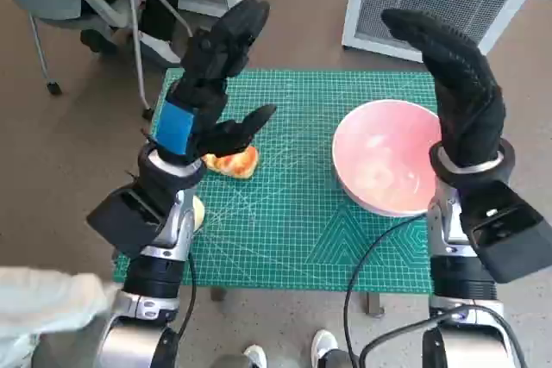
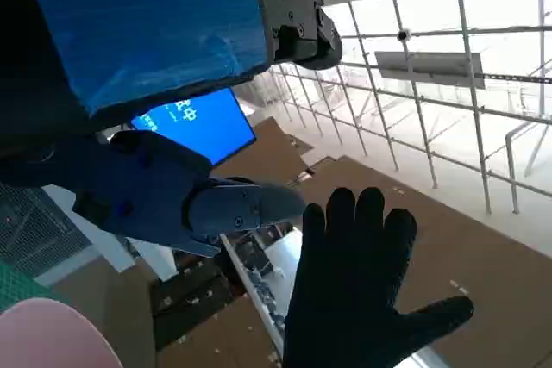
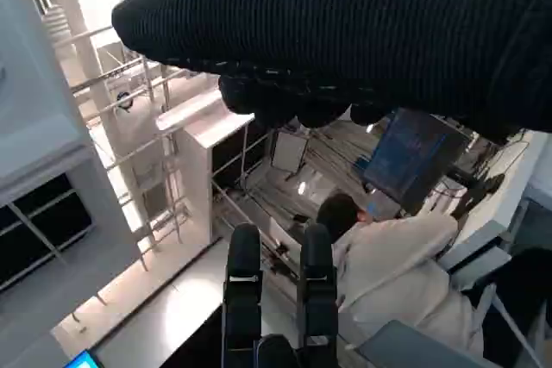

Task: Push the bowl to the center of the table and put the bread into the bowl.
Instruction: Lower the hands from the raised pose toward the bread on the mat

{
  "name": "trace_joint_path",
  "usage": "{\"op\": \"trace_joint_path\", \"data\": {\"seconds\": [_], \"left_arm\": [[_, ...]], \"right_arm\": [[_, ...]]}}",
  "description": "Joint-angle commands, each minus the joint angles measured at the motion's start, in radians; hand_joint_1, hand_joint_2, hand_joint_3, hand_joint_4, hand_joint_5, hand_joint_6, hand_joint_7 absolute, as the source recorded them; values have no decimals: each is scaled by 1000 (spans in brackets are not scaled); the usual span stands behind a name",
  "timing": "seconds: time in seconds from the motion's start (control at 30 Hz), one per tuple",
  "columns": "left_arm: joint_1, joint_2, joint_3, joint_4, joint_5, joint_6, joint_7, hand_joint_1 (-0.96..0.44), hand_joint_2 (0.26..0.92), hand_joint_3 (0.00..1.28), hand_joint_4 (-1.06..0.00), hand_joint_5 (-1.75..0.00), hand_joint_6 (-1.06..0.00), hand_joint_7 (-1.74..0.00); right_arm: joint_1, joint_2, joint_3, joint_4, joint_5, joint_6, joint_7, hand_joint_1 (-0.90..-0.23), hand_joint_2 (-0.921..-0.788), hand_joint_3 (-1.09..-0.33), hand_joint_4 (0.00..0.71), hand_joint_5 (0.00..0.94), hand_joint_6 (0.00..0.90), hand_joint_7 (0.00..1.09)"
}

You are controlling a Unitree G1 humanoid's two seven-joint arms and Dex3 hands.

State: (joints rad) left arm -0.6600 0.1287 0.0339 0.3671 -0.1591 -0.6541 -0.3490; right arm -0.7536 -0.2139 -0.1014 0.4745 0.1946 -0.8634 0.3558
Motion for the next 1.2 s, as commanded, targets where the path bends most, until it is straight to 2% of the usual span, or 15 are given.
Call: {"op": "trace_joint_path", "data": {"seconds": [0.03, 0.57, 0.73, 0.87, 0.93, 1.03, 1.2], "left_arm": [[-2, 1, 4, -13, -7, -6, -4, -412, 921, 383, -205, 0, -71, -460], [-1, 0, 10, -11, -7, -3, -3, -421, 921, 383, -205, 0, -63, -474], [1, -1, 10, -11, -4, -4, 0, -425, 921, 384, -205, 0, -62, -478], [3, 2, 13, -12, -4, -2, 1, -434, 921, 383, -205, 0, -61, -480], [6, 3, 15, -14, -3, -2, 3, -440, 921, 383, -205, 0, -61, -481], [9, 7, 18, -14, 0, -4, 5, -447, 921, 383, -204, 0, -60, -482], [10, 12, 25, -8, 2, -8, 6, -443, 921, 385, -204, 0, -58, -485]], "right_arm": [[19, 2, 1, 0, -3, 2, 3, -521, -921, -754, 273, 0, 223, 203], [28, -3, -3, 6, 1, -3, 8, -523, -921, -753, 273, 0, 226, 199], [36, -28, -22, 38, -3, -25, 9, -523, -921, -753, 273, 0, 227, 197], [41, -77, -67, 100, 0, -60, 3, -523, -921, -755, 271, 0, 225, 196], [33, -99, -94, 149, -11, -79, -18, -522, -921, -760, 270, 0, 223, 195], [19, -134, -148, 247, -31, -97, -78, -524, -921, -766, 266, 0, 220, 196], [-8, -175, -211, 417, -54, -93, -185, -534, -921, -761, 272, 4, 218, 196]]}}
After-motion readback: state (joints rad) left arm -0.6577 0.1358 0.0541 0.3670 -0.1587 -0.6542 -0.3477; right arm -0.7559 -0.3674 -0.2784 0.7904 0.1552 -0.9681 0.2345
